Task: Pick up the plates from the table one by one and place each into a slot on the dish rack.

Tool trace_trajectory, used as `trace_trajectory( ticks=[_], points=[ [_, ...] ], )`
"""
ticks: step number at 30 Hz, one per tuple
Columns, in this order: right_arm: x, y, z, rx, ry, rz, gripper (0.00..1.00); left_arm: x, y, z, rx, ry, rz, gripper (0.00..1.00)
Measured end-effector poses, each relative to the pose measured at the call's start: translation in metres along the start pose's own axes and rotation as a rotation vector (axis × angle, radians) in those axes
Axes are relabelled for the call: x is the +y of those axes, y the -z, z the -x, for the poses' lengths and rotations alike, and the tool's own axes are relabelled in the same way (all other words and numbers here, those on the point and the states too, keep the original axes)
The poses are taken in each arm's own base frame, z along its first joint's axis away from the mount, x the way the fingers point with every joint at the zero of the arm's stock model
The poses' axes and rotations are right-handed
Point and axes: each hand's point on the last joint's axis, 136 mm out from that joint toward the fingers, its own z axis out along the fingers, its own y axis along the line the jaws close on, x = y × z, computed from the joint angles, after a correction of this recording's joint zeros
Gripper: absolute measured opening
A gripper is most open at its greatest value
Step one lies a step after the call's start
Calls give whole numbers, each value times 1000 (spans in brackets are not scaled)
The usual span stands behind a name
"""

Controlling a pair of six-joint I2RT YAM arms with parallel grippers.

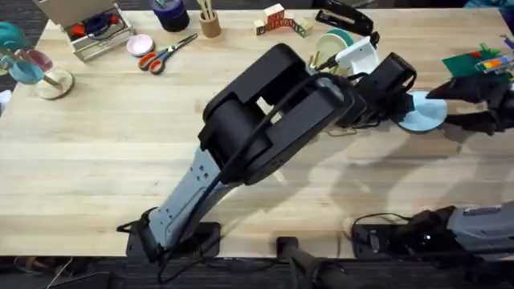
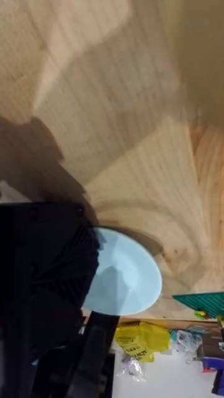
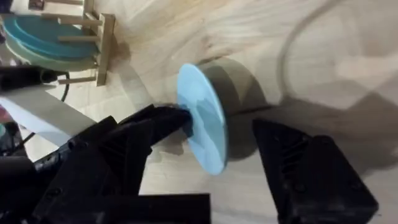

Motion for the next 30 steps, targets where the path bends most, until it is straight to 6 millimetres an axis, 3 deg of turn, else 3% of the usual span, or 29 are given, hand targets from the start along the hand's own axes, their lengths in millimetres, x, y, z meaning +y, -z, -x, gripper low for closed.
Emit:
trace_trajectory(
  ticks=[4, 8, 11, 16, 18, 19, 30],
  points=[
    [5, -13, -1, 29, 24, 14, 886, 0, 0, 0, 0, 0, 0, 39],
    [5, -18, -2, 41, 24, 21, 745, 0, 0, 0, 0, 0, 0, 39],
    [5, -18, -2, 40, 25, 21, 501, 0, 0, 0, 0, 0, 0, 39],
    [2, -18, -1, 37, 31, 12, 289, 0, 0, 0, 0, 1, 0, 39],
    [0, -17, 0, 33, 37, 1, 98, 0, 0, 1, -1, 1, 0, 38],
    [0, -16, 0, 29, 33, 9, 54, 0, 1, 2, -3, 1, -1, 39],
    [4, -15, 1, 21, 27, 33, 30, 2, 2, 5, -6, 6, 3, 39]
  ],
)
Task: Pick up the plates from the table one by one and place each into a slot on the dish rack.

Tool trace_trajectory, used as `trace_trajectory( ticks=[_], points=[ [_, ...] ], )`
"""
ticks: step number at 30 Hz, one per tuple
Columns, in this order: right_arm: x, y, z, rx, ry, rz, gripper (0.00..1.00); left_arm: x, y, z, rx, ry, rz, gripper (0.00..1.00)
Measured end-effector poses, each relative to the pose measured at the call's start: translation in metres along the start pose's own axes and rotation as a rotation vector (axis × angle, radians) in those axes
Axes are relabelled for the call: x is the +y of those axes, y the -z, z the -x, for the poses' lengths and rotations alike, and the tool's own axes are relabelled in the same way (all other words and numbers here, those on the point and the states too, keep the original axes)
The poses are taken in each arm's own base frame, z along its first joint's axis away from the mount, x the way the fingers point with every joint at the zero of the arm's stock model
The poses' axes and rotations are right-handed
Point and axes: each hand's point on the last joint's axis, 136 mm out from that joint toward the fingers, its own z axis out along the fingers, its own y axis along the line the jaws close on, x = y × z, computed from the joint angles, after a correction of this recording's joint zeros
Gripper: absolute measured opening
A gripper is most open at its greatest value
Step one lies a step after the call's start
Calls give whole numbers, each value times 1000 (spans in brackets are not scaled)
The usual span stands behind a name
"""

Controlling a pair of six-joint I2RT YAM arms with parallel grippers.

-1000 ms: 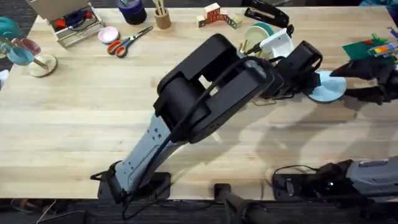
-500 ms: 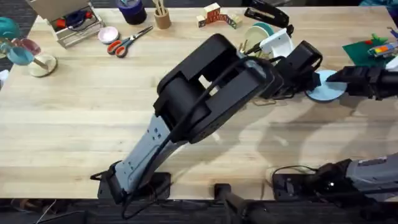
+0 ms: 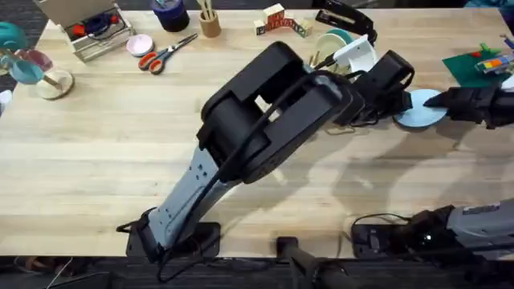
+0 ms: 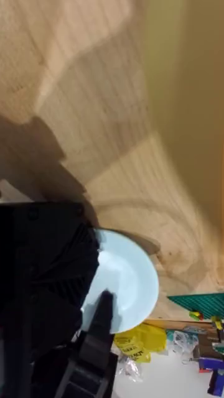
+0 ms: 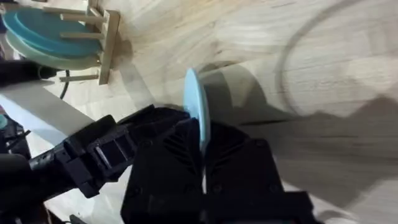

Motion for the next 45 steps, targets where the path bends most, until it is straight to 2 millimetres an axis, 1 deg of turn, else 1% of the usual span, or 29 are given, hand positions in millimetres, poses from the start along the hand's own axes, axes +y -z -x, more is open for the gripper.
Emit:
trace_trajectory(
  ticks=[8, 12, 16, 22, 25, 31, 34, 36, 38, 40, 43, 45],
  points=[
    [0, 0, 0, 0, -1, 0, 31, 2, 0, -2, 9, 4, 9, 39],
    [4, 3, -1, 1, 6, -5, 31, 6, 5, -2, 15, 14, 56, 39],
    [9, 10, 3, -14, 46, -36, 31, 12, 11, -4, 12, -6, 114, 40],
    [34, 35, 13, -88, 121, -55, 31, 15, 18, -7, 6, -53, 169, 41],
    [47, 47, 17, -128, 158, -63, 32, 17, 25, -8, 6, -84, 211, 42],
    [74, 64, 20, -182, 210, -67, 31, 29, 51, -10, 17, -137, 329, 42],
    [96, 67, 18, -190, 263, -59, 31, 34, 67, -8, 14, -177, 390, 42],
    [112, 69, 16, -197, 309, -52, 31, 33, 79, -3, 8, -205, 415, 42],
    [128, 71, 13, -204, 352, -45, 31, 29, 93, 4, -1, -231, 435, 42],
    [142, 73, 8, -204, 383, -38, 31, 23, 113, 13, -13, -254, 455, 42],
    [159, 77, 0, -196, 408, -27, 31, 11, 144, 33, -39, -295, 458, 42],
    [169, 80, -1, -196, 430, -21, 31, 4, 164, 48, -59, -322, 456, 42]
  ],
)
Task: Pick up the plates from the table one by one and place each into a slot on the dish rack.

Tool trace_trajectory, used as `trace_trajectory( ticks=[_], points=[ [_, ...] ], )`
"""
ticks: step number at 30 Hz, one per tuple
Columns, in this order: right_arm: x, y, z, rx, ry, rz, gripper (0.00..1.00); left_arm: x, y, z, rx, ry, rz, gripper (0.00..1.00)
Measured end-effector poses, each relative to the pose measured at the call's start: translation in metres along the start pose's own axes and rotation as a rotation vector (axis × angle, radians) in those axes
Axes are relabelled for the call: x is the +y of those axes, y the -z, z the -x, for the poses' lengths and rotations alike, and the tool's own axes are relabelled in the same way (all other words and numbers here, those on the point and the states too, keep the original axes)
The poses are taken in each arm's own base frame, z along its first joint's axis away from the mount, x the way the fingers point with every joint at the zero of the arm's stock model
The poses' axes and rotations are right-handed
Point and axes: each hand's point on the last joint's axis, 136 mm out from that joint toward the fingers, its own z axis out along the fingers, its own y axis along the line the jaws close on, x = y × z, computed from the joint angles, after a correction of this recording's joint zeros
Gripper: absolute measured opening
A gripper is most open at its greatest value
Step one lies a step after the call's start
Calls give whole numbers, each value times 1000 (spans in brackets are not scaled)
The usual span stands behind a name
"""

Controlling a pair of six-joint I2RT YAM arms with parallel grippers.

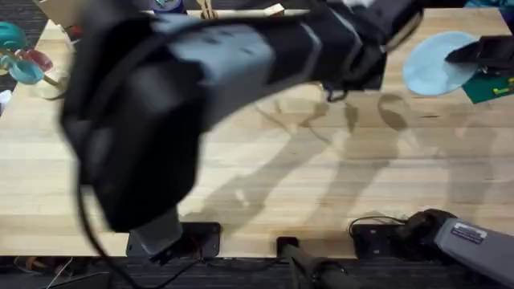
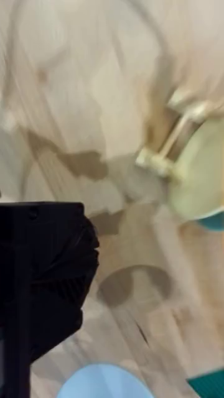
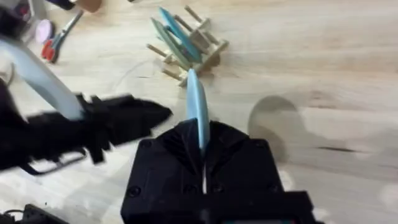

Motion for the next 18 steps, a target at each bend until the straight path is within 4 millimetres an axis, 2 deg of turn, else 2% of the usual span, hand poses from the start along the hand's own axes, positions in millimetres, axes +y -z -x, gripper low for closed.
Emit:
trace_trajectory(
  ticks=[3, 7, 12, 18],
  points=[
    [16, 5, 7, 3, 29, 14, 31, 16, 30, 25, -42, -34, -4, 42],
    [35, 9, 14, 37, 76, 10, 31, 37, 63, 47, -69, -81, -8, 42],
    [62, 9, 19, 78, 156, 20, 31, 60, 101, 51, -55, -153, 13, 43],
    [87, 11, 23, 120, 255, -3, 31, 84, 148, 60, -62, -222, -50, 44]
  ],
)
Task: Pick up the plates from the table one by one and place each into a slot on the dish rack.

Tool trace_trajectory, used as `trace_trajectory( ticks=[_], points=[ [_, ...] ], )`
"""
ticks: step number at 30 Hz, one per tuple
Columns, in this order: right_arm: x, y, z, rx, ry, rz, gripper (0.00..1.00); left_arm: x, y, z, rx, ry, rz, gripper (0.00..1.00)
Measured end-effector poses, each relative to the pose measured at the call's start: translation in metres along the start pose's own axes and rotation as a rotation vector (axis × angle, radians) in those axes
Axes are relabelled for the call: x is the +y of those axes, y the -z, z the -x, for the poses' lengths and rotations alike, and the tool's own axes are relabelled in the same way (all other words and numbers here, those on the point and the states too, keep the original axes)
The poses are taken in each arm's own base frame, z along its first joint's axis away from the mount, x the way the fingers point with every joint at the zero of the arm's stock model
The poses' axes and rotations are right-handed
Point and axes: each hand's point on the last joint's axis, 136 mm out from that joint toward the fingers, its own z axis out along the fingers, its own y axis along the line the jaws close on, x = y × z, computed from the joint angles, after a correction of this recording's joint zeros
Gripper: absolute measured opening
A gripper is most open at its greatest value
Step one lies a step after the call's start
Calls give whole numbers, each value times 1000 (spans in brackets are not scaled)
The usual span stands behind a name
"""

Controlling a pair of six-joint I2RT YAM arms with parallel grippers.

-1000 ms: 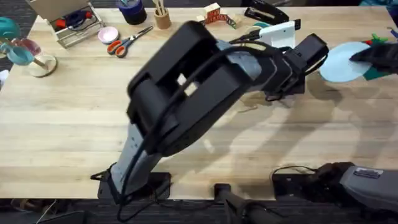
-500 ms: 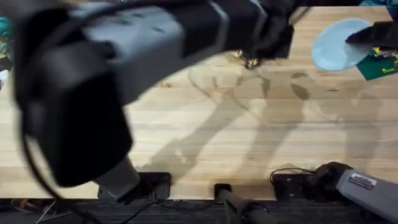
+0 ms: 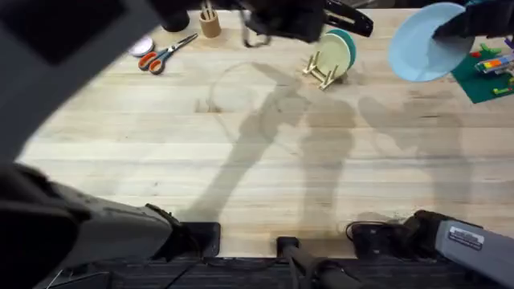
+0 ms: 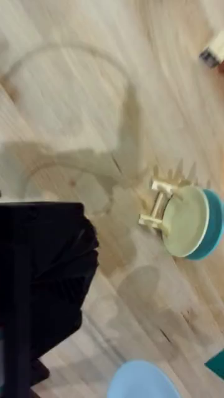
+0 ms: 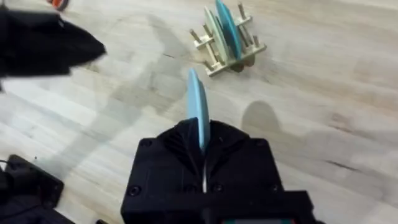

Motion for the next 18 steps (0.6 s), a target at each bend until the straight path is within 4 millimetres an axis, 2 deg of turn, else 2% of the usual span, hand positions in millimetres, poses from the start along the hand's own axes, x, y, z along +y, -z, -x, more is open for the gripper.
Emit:
trace_trajectory(
  ticks=[4, 6, 10, 18],
  points=[
    [13, 3, 11, -12, 55, -1, 31, 27, 33, 5, -39, -18, -9, 44],
    [19, 4, 15, -17, 73, 2, 31, 38, 47, 1, -54, -26, -1, 43],
    [32, 1, 20, -15, 105, 17, 31, 52, 67, -19, -69, -50, -4, 43],
    [53, -13, 15, 48, 193, -10, 31, 83, 98, -77, -60, -89, 13, 41]
  ],
)
